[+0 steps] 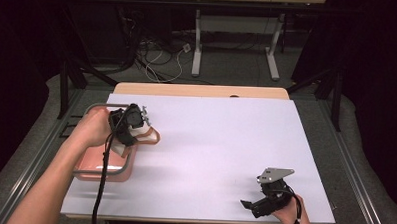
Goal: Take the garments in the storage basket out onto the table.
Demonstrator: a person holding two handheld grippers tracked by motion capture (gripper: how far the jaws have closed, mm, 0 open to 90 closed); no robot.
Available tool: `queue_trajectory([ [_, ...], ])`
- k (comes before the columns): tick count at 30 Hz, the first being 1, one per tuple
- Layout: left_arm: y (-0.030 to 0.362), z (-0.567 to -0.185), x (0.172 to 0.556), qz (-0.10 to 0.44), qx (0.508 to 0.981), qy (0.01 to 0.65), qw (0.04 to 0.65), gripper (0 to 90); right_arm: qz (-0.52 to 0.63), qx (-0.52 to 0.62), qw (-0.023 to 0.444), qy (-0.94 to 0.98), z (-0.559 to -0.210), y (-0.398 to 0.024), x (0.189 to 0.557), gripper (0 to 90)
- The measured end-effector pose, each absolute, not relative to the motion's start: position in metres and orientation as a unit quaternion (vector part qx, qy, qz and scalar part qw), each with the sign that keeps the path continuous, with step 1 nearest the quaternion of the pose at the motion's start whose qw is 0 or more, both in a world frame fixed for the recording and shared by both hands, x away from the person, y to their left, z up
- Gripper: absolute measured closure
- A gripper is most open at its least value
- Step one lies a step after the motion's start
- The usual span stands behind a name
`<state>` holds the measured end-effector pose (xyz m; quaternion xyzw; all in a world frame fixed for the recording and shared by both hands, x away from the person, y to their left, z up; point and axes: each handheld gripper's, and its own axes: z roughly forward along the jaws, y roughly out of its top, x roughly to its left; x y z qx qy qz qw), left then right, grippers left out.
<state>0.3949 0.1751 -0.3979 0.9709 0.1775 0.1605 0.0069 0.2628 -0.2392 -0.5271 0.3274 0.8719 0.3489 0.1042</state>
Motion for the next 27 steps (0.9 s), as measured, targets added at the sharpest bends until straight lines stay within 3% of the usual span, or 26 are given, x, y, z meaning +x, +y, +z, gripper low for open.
queue_trajectory([
  [27, 0.137, -0.411, 0.398, 0.141, 0.978, 0.150, 0.035, 49.1, 0.346, 0.328, 0.105, 0.873, -0.528, -0.239, 0.263, 0.4],
])
